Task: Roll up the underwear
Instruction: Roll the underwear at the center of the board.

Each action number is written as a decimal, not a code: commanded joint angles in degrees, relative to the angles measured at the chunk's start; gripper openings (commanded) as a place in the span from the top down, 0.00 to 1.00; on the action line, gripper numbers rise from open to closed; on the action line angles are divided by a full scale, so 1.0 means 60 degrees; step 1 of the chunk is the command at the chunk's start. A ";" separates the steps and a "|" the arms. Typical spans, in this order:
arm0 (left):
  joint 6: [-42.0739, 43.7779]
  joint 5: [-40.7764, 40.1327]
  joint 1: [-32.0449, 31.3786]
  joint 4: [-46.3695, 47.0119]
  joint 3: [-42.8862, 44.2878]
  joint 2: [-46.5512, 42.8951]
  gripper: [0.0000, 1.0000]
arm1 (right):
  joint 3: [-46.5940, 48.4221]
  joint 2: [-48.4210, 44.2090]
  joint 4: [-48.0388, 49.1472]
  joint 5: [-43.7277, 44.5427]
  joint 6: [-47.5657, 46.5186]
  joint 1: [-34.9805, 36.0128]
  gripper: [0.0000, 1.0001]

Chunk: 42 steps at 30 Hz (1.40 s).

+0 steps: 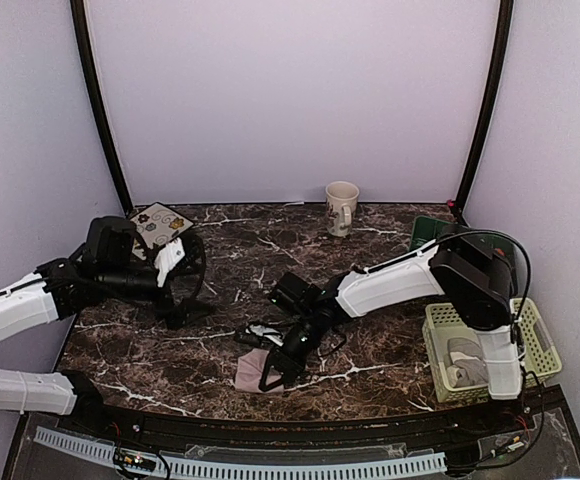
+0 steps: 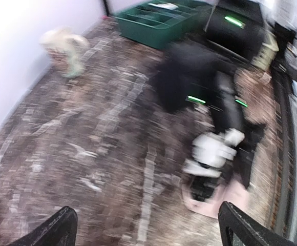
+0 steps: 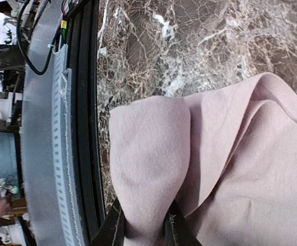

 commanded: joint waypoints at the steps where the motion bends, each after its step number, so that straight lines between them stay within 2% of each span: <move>1: 0.0084 0.0087 -0.1514 0.0199 -0.1388 -0.1272 0.03 | 0.0130 0.1389 -0.1871 -0.0495 0.0560 -0.0185 1.00; 4: -0.0067 -0.0264 -0.2633 0.0354 -0.1909 -0.1176 0.07 | 0.0133 0.1528 -0.1717 -0.0669 0.0873 -0.0348 1.00; 8: 0.0093 -0.1367 -0.3939 0.0820 -0.2027 -0.0133 0.15 | 0.0136 0.1671 -0.1537 -0.0777 0.1166 -0.0574 1.00; 10: 0.0175 -0.1475 -0.4137 0.0945 -0.1822 0.0835 0.24 | 0.0108 0.1726 -0.1434 -0.0751 0.1262 -0.0627 1.00; 17: 0.0314 -0.1606 -0.4534 0.2032 -0.1171 0.3476 0.44 | 0.0002 0.1868 -0.1213 -0.0744 0.1378 -0.0741 1.00; 22: 0.0553 -0.1887 -0.4566 0.2070 -0.0793 0.4625 0.58 | -0.0005 0.1822 -0.1097 -0.0572 0.1517 -0.0771 1.00; 24: 0.0600 -0.1706 -0.4566 0.1818 -0.0640 0.4993 0.67 | 0.0032 0.1793 -0.1113 -0.0531 0.1524 -0.0779 1.00; 28: 0.0531 -0.1473 -0.4564 0.0975 -0.0299 0.5523 0.91 | -0.0263 0.1321 -0.0807 -0.0294 0.1636 -0.0902 0.87; 30: 0.0529 -0.1344 -0.4509 0.0769 -0.0134 0.5582 0.98 | -0.0487 0.0915 -0.0604 -0.0019 0.1701 -0.1100 0.79; 33: 0.0747 -0.0620 -0.4070 -0.0006 0.0354 0.5903 1.00 | -0.0803 0.0101 -0.0310 0.0645 0.1705 -0.1312 0.66; 37: 0.1107 0.0982 -0.3206 -0.1240 0.1102 0.6554 1.00 | -0.1707 -0.1369 0.0495 0.1909 0.1544 -0.1394 0.51; 42: 0.1238 0.2540 -0.2510 -0.2671 0.2314 0.7608 1.00 | -0.3678 -0.3247 0.2007 0.3214 0.1077 -0.1367 0.45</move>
